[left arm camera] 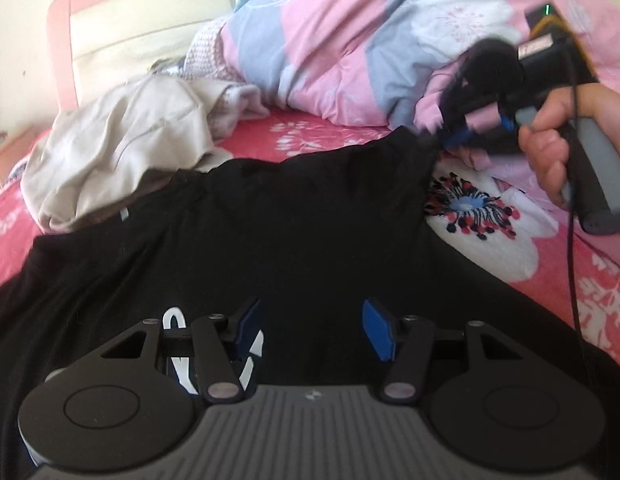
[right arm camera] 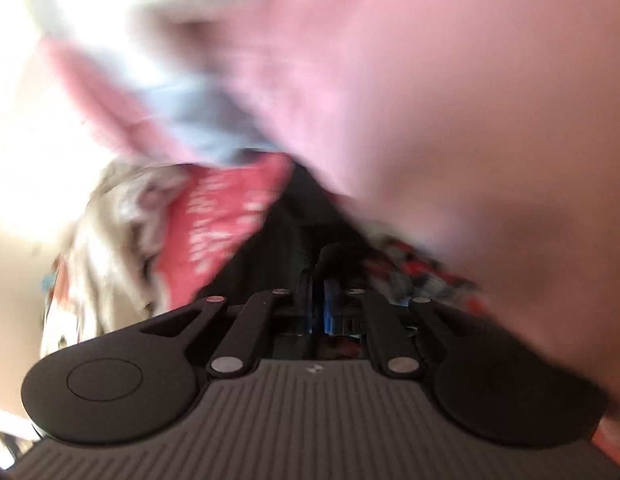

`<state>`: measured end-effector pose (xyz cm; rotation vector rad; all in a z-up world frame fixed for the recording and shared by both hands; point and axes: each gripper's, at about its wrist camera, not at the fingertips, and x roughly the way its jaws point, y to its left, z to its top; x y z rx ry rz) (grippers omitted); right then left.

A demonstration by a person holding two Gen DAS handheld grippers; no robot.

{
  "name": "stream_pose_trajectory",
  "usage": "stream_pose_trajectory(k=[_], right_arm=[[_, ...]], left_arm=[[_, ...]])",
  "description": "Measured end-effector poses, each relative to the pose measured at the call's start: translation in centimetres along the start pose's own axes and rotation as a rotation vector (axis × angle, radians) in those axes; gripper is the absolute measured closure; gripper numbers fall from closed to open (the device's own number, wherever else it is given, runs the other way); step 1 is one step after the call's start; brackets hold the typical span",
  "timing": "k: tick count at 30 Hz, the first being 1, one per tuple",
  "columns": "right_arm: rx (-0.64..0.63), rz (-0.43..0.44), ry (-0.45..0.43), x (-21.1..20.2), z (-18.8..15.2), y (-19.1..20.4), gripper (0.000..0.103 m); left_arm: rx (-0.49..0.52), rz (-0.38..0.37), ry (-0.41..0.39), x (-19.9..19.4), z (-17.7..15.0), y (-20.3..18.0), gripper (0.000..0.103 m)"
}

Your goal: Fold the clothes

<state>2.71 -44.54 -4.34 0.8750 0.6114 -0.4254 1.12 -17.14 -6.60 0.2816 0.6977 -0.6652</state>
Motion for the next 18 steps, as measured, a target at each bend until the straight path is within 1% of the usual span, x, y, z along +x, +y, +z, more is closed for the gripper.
stream_pose_trajectory(k=[2,3,4,5,6,7,8,9,10,11,12,13,14,18], right_arm=[[-0.278,0.076,-0.031,-0.3,-0.5,3.7,0.099],[-0.449,0.114,-0.045,-0.6,-1.3,5.6,0.099],[-0.639,0.156,-0.042,-0.7,-2.6,7.6,0.098],[-0.825,0.181,-0.032,-0.8,-4.2,9.1,0.097],[-0.990,0.194,-0.018,-0.9,-6.1,10.1,0.096],[-1.125,0.206,0.003,-0.9,-8.0,10.6,0.096],[-1.253,0.214,0.019,-0.8,-9.8,10.9,0.093],[-1.350,0.207,0.024,-0.6,-11.3,10.8,0.091],[-1.429,0.192,0.021,-0.4,-12.5,10.5,0.082],[-1.491,0.178,0.013,-0.3,-13.4,10.1,0.074],[-1.533,0.171,0.004,-0.4,-14.0,9.7,0.073],[-1.548,0.171,-0.004,-0.6,-14.1,9.5,0.072],[-1.564,0.170,-0.012,-0.8,-14.3,9.3,0.071],[-1.634,0.170,-0.048,-1.2,-15.2,8.5,0.069]], left_arm=[[-0.071,-0.004,0.003,-0.5,0.2,1.8,0.046],[-0.107,-0.005,0.004,-0.7,0.3,2.7,0.046],[-0.167,-0.003,0.006,-0.8,0.4,3.9,0.046],[-0.227,-0.001,0.008,-1.0,0.5,5.2,0.046],[-0.296,0.001,0.009,-1.1,0.6,6.6,0.045],[-0.362,-0.001,0.011,-1.2,0.7,8.1,0.045],[-0.416,0.000,0.016,-1.2,0.8,9.3,0.045],[-0.469,0.002,0.020,-1.2,1.0,10.6,0.045],[-0.498,0.005,0.028,-1.2,1.4,11.5,0.045],[-0.505,0.007,0.035,-1.1,1.9,12.0,0.045],[-0.491,0.005,0.039,-0.9,2.7,12.2,0.045],[-0.460,-0.004,0.042,-0.5,3.6,12.1,0.043],[-0.416,-0.022,0.050,0.0,4.6,11.9,0.040],[-0.231,-0.091,0.079,3.3,8.4,9.3,0.039]])
